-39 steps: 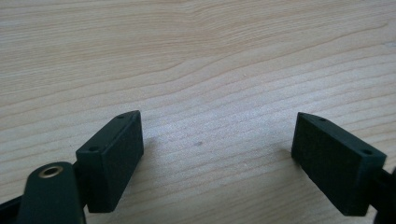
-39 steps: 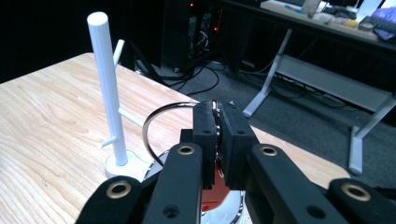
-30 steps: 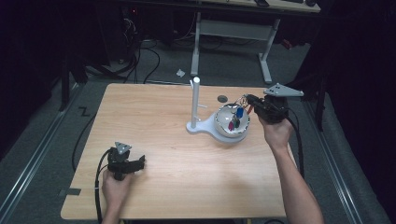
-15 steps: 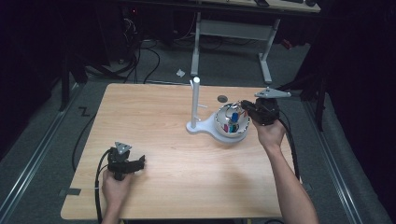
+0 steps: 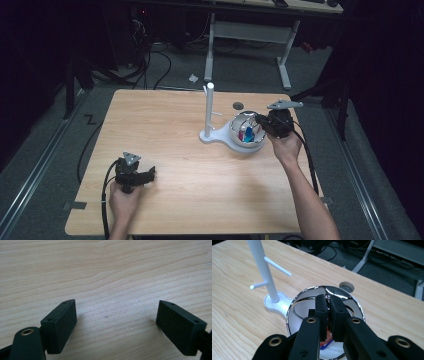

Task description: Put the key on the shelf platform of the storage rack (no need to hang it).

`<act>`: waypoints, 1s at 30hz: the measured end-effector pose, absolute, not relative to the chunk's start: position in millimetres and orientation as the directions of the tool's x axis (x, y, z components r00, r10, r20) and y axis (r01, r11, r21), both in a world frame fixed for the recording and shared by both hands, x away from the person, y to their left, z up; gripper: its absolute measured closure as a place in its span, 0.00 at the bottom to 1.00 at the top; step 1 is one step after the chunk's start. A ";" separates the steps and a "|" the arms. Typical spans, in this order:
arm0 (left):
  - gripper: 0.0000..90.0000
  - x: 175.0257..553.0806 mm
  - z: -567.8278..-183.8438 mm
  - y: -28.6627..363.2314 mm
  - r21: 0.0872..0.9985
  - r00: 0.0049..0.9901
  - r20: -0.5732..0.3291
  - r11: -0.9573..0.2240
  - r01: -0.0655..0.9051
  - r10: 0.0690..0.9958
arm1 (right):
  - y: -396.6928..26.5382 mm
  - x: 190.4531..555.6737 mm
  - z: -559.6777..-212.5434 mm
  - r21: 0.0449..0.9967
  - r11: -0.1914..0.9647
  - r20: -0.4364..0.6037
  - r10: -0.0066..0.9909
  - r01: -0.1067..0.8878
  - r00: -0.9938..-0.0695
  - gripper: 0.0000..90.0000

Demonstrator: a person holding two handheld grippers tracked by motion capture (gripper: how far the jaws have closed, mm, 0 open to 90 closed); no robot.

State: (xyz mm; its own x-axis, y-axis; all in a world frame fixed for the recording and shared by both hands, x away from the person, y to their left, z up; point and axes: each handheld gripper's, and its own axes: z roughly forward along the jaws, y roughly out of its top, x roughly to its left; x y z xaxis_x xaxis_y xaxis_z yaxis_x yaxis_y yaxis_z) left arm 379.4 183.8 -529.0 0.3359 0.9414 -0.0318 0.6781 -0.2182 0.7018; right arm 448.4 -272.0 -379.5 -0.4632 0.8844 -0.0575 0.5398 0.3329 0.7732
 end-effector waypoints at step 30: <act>0.19 379.3 -529.0 183.8 0.702 0.336 -0.032 -0.218 0.678 0.941 | -268.1 465.3 -437.8 0.676 0.341 -0.019 0.894 0.653 -0.447 0.96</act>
State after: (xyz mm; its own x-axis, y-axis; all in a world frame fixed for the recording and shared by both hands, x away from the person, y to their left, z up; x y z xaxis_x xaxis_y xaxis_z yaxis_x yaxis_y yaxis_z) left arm 379.3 183.8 -529.0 0.3358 0.9414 -0.0324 0.6781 -0.2177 0.7020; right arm 465.3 -268.1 -437.8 -0.4469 0.8944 -0.0189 0.6533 0.3408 0.6761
